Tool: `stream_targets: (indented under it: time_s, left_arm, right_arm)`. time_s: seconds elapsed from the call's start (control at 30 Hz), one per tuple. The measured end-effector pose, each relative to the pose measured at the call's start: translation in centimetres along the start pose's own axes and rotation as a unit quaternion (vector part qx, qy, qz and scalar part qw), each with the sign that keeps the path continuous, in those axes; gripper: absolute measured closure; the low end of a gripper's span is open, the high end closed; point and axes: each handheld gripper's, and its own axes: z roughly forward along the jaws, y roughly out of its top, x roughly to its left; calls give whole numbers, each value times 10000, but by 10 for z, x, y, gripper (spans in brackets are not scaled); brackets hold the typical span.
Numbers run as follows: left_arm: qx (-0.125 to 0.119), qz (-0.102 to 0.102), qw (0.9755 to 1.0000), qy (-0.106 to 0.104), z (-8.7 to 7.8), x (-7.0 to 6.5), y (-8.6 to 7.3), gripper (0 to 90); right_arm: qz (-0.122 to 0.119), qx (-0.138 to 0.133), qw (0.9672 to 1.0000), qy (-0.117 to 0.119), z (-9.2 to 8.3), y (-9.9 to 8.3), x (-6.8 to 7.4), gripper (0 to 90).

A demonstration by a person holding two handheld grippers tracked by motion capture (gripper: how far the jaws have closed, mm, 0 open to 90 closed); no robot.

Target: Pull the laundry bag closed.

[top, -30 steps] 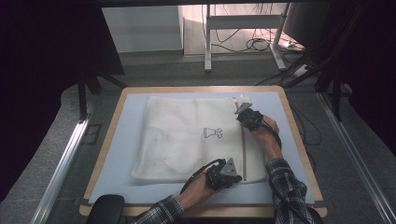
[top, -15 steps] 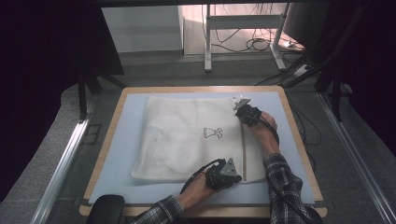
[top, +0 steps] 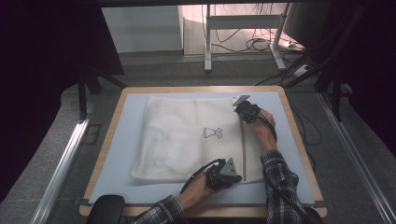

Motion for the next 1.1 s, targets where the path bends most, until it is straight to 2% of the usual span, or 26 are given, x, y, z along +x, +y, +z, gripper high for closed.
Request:
stream_targets:
  time_s: [0.33, 1.1]
  left_arm:
    - [-4, -16, 10000, -5, 0, 0, 0, 900]
    - [4, -40, 10000, -28, 0, 1, 0, 900]
  right_arm:
    - [193, -30, 9998, 29, 8, 5, -7, 852]
    - [214, -61, 9998, -16, 21, 13, -17, 849]
